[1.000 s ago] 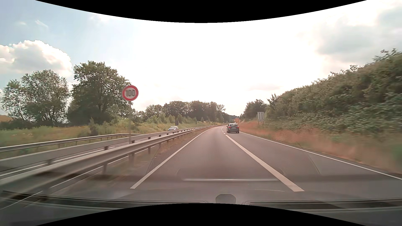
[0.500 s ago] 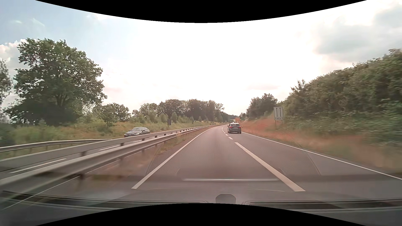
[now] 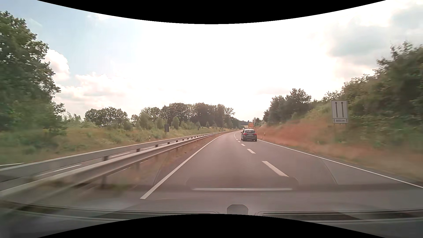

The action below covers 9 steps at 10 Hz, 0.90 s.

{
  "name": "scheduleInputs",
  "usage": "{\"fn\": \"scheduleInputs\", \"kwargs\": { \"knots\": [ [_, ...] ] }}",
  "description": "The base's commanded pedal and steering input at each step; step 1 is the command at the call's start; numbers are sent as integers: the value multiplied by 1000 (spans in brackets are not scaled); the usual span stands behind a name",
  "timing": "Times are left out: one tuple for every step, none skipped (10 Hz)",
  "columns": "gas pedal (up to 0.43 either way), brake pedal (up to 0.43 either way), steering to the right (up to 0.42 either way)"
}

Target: Follow the waypoints while adhering to traffic rules and regulations

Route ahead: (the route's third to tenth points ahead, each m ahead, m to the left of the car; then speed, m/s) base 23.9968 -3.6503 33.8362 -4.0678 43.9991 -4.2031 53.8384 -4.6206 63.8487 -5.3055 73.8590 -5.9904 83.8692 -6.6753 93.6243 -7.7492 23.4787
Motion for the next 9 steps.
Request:
{"fn": "scheduleInputs", "kwargs": {
  "knots": [
    [520, 0, 3],
    [520, 0, 3],
    [520, 0, 5],
    [520, 0, 6],
    [520, 0, 6],
    [520, 0, 6],
    [512, 0, 6],
    [512, 0, 6],
    [512, 0, 6]
  ]
}}
